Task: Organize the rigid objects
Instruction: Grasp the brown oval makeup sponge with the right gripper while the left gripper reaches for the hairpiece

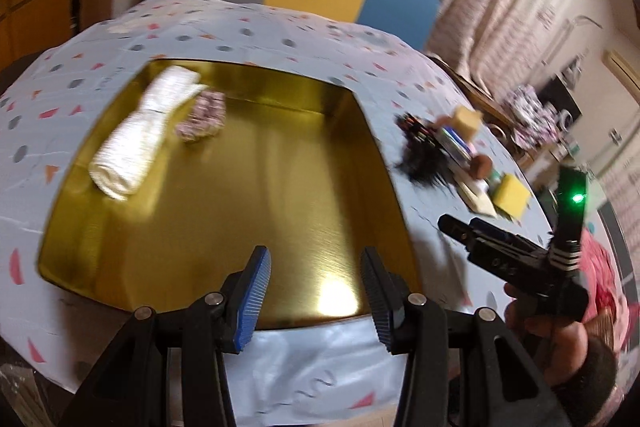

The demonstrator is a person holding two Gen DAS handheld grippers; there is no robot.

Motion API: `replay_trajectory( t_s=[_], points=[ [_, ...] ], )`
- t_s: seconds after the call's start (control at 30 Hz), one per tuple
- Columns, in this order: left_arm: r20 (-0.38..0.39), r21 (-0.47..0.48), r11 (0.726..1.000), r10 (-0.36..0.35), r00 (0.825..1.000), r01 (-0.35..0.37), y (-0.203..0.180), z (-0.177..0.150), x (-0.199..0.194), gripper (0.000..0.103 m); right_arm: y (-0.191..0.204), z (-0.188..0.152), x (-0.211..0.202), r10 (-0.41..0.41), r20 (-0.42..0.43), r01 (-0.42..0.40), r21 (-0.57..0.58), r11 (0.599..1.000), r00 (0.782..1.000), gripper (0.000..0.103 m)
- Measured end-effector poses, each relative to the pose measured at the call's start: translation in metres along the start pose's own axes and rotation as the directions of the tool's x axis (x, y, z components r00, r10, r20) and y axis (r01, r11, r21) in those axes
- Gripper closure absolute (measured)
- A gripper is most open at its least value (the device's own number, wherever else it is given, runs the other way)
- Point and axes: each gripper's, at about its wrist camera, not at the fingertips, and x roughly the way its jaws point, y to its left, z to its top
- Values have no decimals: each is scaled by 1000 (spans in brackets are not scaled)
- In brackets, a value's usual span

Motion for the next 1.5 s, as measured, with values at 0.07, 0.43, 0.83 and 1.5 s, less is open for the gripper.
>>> replay_trajectory(
  t_s=[0.07, 0.43, 0.83, 1.5],
  points=[
    [-12, 22, 1000, -10, 1000, 10, -12, -2, 3, 56, -22, -12, 0, -32, -13, 32, 33, 999, 999, 31],
    [-54, 85, 995, -39, 998, 43, -60, 0, 18, 56, -129, 4, -6, -149, 87, 131, 184, 974, 985, 19],
    [-78, 118, 993, 4, 997, 5, -83, 6, 27, 56, -158, 87, 41, -117, 133, 80, 258, 963, 984, 19],
    [-130, 188, 981, -16, 991, 41, -145, 42, 73, 56, -150, 26, 21, 13, 227, -62, 207, 976, 974, 54]
  ],
)
